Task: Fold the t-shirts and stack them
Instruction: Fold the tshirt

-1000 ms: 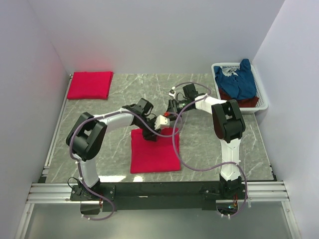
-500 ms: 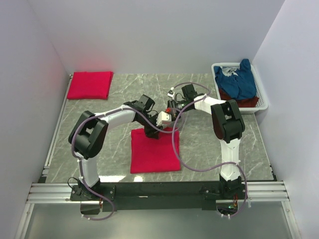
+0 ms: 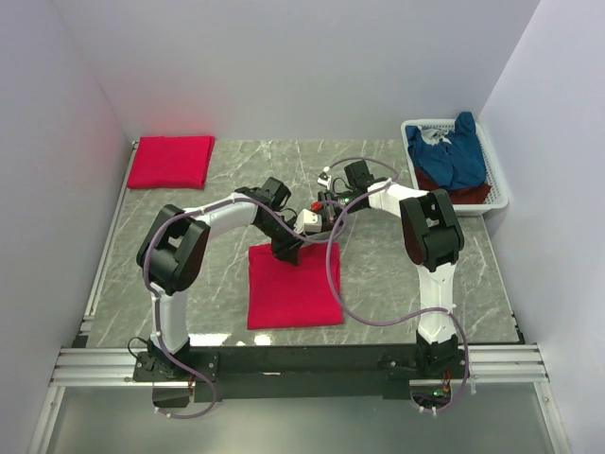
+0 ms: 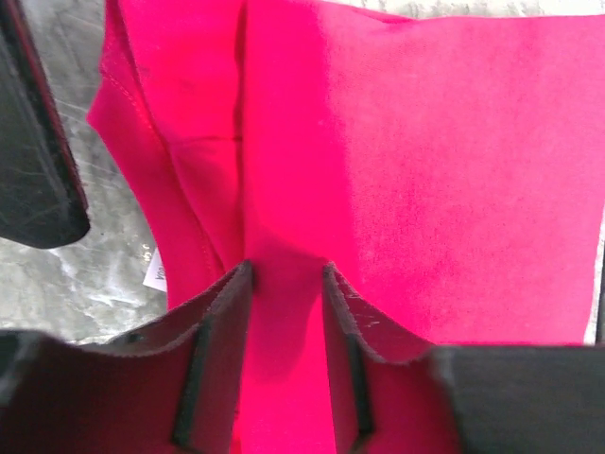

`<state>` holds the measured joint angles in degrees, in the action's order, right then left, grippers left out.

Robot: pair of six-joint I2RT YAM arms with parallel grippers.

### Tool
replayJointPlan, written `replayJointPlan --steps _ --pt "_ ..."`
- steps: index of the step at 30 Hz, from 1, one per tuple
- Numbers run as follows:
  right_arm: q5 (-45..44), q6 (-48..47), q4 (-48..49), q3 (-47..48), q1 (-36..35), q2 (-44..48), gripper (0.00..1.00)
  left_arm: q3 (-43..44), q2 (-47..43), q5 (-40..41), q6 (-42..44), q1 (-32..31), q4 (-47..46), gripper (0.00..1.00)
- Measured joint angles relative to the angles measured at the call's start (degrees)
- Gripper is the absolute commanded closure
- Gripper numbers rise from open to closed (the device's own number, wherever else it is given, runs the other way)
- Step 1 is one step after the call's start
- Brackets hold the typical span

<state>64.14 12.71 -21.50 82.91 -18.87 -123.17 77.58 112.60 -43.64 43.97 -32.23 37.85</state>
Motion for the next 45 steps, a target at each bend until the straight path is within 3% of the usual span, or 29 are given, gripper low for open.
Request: replayJointPlan --steps 14,22,29,45 --pt "0.63 1.55 1.49 -0.02 -0.02 -0.79 0.84 -2.75 -0.63 0.0 0.39 -0.07 -1.46 0.99" --pt "2.6 8.46 9.07 -0.68 -2.54 -2.54 0.85 -8.15 -10.19 2.23 0.5 -1.9 -4.39 0.99" --pt "4.66 12.85 14.27 -0.55 -5.7 -9.81 0.85 -14.38 -19.19 6.69 1.75 -5.6 -8.09 0.99" --pt "8.83 14.21 13.44 0.04 -5.25 -12.15 0.85 -17.16 -23.21 15.3 2.93 -6.34 -15.72 0.99"
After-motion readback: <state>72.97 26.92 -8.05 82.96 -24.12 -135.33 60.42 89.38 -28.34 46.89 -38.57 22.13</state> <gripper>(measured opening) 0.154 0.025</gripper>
